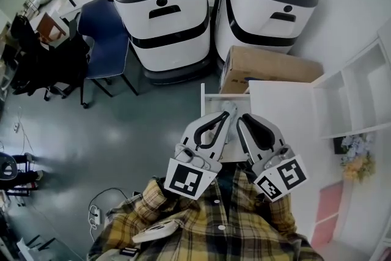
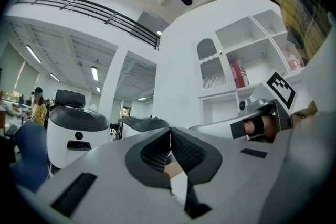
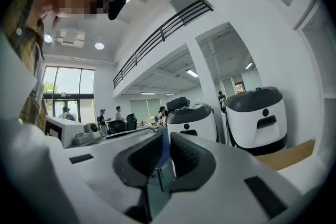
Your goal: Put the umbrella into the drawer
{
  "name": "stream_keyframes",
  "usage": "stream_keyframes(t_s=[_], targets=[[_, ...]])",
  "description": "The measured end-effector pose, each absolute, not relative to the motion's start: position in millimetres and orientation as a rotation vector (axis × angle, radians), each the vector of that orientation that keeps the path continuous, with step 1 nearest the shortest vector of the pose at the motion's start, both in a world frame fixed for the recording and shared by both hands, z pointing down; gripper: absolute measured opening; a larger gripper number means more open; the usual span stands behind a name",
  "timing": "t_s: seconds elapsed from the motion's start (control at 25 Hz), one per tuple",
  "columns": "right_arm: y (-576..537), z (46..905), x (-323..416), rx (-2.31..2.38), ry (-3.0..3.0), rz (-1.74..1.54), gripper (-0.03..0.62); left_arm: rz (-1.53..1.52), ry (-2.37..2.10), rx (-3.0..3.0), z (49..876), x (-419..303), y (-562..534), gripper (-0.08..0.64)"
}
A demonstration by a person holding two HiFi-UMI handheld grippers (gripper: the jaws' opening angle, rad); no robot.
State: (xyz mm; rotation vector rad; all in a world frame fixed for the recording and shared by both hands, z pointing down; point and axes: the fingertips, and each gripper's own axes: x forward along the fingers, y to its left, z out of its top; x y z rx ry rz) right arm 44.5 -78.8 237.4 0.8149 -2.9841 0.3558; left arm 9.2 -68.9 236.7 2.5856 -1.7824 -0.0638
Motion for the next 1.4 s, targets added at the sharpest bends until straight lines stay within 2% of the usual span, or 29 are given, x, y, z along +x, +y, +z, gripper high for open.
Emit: stream_keyframes(t_s=[0.36, 1.4], targets=[[-91, 241, 53, 0.854, -2.949, 0.278, 0.017, -0.033, -1.724, 2.628, 237, 24, -81, 0.021], [-98, 244, 60, 0.841, -2.964, 0.316, 0.017, 0.008, -1.666, 2.728, 232, 37, -88, 0.020]])
